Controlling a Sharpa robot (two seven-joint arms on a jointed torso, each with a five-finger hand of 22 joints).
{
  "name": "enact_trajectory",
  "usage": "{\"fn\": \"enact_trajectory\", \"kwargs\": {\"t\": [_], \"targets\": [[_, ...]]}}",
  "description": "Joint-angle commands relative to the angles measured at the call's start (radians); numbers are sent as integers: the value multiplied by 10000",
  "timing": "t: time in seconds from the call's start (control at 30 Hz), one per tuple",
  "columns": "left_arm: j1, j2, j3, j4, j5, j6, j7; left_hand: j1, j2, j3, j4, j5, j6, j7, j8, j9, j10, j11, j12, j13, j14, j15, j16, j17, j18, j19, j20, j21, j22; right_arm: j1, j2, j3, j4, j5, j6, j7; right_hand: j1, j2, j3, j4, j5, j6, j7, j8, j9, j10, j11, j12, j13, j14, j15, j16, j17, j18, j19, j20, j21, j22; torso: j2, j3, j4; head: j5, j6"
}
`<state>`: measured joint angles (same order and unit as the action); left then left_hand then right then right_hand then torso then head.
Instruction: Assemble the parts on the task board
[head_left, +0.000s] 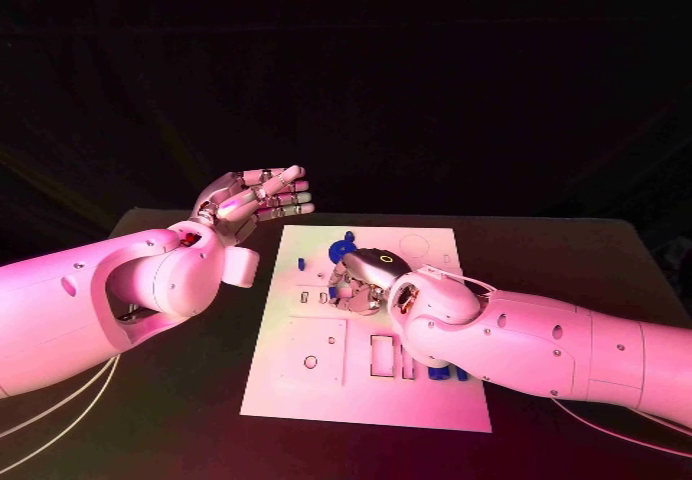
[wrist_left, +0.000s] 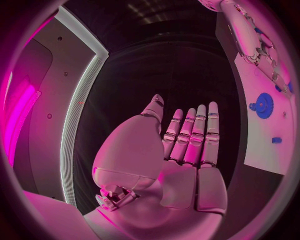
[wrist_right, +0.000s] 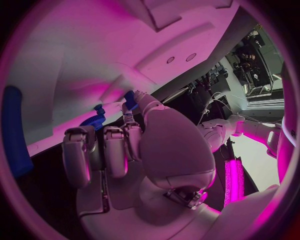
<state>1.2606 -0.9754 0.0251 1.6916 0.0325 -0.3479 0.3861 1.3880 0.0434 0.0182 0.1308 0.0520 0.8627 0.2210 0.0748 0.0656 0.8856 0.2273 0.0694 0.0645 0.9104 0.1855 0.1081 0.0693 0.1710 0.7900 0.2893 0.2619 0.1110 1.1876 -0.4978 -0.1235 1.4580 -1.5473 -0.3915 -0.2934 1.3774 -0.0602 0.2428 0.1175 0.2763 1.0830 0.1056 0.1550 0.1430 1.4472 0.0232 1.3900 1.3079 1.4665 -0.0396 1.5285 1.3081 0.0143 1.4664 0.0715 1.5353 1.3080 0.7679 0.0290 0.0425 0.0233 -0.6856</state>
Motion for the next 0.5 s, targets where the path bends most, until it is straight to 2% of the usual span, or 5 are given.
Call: {"fn": "enact_trajectory", "kwargs": {"t": [0.03, 0.5], "targets": [[4, 21, 5, 1, 16, 222, 32, -2, 90, 9, -68, -26, 33, 516, -28, 6, 34, -33, -14, 0, 46, -11, -60, 2, 75, 1, -16, -9, -8, -50, -20, -43, -10, -49, 449, -54, -85, -14, -5, -21, -62, 75, 4, 70, 15, 7, 17, -24, 1110, 864, -36, -34, 1865, -30, 787, -55, -32, 2284, 1, 3, -3, -10, 0], [4, 27, 5, -12, 16, 216, 30, -8, 92, 7, -67, -26, 14, 517, -32, 4, 32, -32, -16, -1, 46, -11, -63, 2, 75, 1, -16, -9, -10, -52, -11, -46, 23, -77, 508, -75, -178, -128, -47, -15, -138, 19, 31, 41, 15, -6, 38, -41, 1101, 863, -21, -39, 1859, -31, 790, -46, -30, 2288, 3, 5, -1, -25, -17]]}}
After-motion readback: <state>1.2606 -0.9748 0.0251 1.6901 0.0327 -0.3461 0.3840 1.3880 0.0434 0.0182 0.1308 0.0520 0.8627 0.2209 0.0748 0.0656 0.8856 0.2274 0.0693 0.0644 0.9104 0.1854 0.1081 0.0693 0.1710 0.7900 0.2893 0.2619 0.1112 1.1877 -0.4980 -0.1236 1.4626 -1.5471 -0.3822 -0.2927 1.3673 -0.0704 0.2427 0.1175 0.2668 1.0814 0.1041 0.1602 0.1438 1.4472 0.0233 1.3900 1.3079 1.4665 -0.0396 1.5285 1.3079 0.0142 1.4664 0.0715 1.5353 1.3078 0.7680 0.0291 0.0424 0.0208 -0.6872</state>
